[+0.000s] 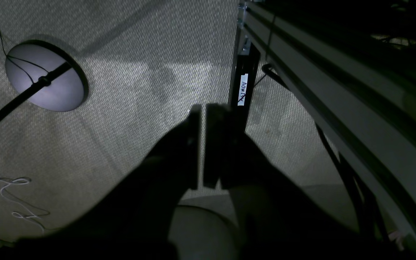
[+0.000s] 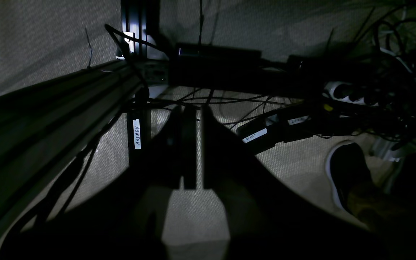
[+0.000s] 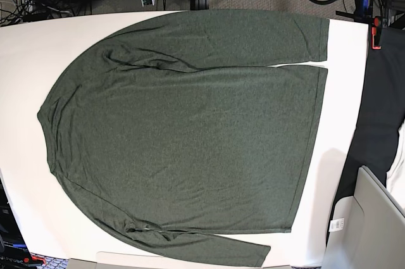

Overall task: Fold the T-shirt properly
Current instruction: 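Move both grippers down toward the shirt's shoulder corners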

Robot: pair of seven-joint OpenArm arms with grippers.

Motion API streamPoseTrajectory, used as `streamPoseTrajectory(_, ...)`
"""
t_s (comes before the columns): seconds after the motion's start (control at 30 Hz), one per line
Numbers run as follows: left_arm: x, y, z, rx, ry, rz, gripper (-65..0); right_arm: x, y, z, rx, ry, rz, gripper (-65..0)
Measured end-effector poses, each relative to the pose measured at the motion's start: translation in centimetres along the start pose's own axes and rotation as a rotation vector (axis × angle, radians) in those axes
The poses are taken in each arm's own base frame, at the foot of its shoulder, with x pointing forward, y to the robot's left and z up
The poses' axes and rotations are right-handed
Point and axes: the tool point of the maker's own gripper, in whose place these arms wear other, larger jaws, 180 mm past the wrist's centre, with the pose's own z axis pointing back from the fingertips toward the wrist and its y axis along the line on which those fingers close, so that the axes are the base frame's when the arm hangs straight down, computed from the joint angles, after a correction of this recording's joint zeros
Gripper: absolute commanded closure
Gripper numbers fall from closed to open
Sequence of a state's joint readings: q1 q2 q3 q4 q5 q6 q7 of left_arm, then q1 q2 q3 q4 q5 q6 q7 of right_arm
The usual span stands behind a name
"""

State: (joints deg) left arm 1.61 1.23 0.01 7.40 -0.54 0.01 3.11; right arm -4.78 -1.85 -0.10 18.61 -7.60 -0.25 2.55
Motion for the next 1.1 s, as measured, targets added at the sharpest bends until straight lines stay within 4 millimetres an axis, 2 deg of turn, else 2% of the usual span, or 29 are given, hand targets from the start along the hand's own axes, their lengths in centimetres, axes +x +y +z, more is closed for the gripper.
streamPoseTrajectory(0.2, 0.0, 0.0, 0.0, 0.0, 0.0, 0.0, 0.0, 0.8, 0.0, -0.1, -0.001, -0.015, 0.0, 0.0)
streamPoseTrajectory(0.63, 0.6, 0.0, 0.0, 0.0, -0.037, 0.0, 0.0, 0.8, -0.1, -0.1, -0.001, -0.014, 0.001, 0.0)
streamPoseTrajectory(0.73, 0.3, 0.2, 0.0, 0.003, -0.032, 0.0, 0.0, 0.5, -0.8, -0.1, -0.007, -0.011, 0.01, 0.0)
streamPoseTrajectory(0.93, -1.0, 2.8, 0.2, 0.04, -0.033, -0.004, 0.0, -1.6, -3.5, 0.3, -0.052, 0.02, 0.031, 0.0)
streamPoseTrajectory(1.1, -1.7, 6.3, 0.9, 0.095, -0.072, -0.018, 0.0, -3.2, -4.5, 1.2, -0.064, 0.018, 0.044, 0.0)
